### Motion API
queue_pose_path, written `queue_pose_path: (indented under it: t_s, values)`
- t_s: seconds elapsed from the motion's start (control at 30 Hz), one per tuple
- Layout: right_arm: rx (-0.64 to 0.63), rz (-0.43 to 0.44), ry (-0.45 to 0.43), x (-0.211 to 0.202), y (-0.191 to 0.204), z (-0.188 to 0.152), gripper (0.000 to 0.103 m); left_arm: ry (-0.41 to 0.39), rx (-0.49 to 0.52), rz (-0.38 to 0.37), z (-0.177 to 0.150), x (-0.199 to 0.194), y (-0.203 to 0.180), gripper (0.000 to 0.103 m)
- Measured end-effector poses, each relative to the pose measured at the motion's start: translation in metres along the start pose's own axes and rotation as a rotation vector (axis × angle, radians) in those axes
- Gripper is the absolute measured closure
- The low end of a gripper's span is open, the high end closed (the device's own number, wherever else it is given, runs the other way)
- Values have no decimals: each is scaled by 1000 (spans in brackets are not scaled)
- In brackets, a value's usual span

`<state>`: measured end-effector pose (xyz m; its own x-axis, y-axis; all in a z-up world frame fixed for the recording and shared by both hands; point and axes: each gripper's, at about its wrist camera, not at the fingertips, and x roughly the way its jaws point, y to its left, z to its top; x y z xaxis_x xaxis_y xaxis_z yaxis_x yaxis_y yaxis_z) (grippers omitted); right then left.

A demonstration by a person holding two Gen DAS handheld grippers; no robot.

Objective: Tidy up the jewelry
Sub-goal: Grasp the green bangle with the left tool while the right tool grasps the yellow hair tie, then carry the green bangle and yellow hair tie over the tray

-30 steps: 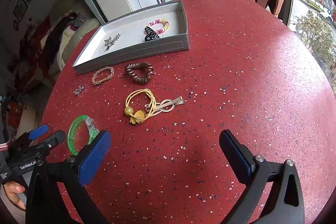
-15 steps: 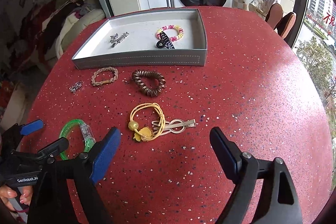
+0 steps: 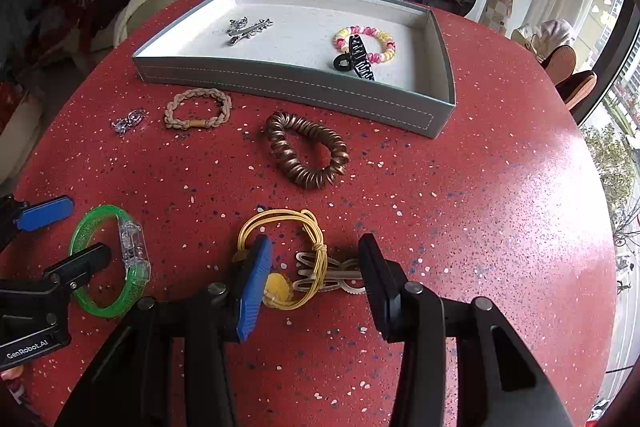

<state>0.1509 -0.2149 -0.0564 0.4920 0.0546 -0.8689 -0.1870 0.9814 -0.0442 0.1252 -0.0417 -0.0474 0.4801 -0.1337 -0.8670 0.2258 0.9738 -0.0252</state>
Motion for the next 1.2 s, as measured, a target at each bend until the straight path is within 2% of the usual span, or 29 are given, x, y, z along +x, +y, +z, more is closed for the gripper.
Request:
queue_pose_path:
  t_s: [0.1, 0.13, 0.2, 0.23, 0.27, 0.33, 0.67, 0.9, 1.2]
  values:
    - [-19, 3, 1, -1, 3, 0, 61, -15, 30, 8, -1, -1, -6, 24]
    - [-30, 7, 1, -1, 4, 0, 65, -16, 37, 2, -1, -2, -8, 29]
    - [-45, 5, 2, -2, 7, 1, 82, -20, 56, -6, -2, -3, -11, 37]
    - [-49, -5, 3, -2, 8, 1, 96, -24, 66, -19, -1, -4, -13, 50]
    - [-48, -8, 3, -2, 10, 2, 96, -26, 75, -23, -2, -4, -15, 65]
    - [-23, 9, -7, -5, 6, 1, 97, -31, 92, -22, -2, -5, -17, 77]
    - [144, 103, -98, -37, -23, 6, 97, -49, -12, -153, 1, -19, 5, 77]
    - [195, 148, -139, -53, -31, 13, 97, -87, -26, -152, 9, -34, 15, 77]
    - [202, 181, -174, -65, -32, 29, 97, -114, -35, -162, 30, -46, 23, 77]
